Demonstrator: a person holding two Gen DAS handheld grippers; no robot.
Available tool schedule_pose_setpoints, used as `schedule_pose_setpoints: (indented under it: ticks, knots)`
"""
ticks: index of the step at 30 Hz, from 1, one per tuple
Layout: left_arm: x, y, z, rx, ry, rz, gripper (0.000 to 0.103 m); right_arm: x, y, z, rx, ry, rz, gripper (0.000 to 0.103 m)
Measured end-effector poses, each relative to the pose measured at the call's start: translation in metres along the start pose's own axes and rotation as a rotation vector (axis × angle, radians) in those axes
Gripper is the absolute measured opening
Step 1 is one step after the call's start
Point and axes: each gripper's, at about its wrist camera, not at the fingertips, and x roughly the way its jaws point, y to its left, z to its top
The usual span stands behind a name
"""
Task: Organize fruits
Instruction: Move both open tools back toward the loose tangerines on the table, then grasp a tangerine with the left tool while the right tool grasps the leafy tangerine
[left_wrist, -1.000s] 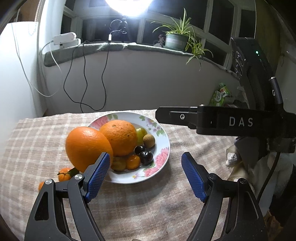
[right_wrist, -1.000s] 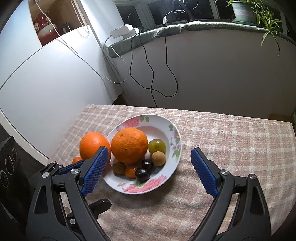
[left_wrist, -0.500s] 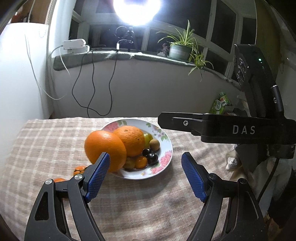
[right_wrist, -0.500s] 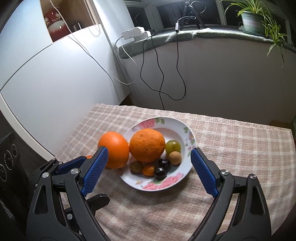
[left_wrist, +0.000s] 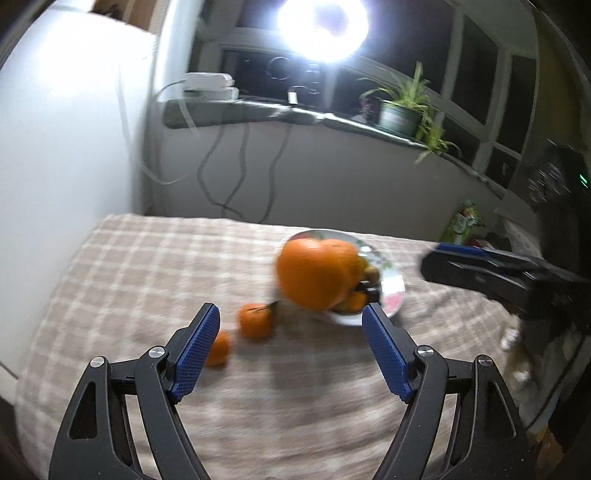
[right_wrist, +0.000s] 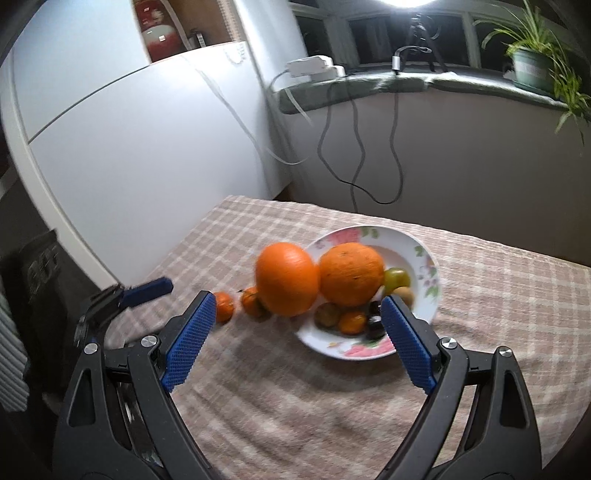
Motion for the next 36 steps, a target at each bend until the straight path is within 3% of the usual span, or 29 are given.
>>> schedule_pose_setpoints:
  ticks: [8, 13, 23, 36]
  knots:
    - [-0.003, 0.049, -0.014, -0.038, 0.038, 0.047, 0.079, 0.009, 0.051, -0.025, -0.103, 0.001, 0.052, 0.093]
    - [0.002, 0.067, -0.021, -0.068, 0.069, 0.019, 0.076, 0.025, 0.071, -0.037, -0.128, 0.022, 0.065, 0.092]
    - [0.035, 0.075, -0.03, -0.042, 0.166, -0.06, 0.057, 0.078, 0.064, -0.053, 0.047, 0.133, 0.066, 0.054]
    - [0.067, 0.081, -0.021, -0.002, 0.218, -0.092, 0.054, 0.109, 0.059, -0.048, 0.143, 0.144, -0.008, 0.046]
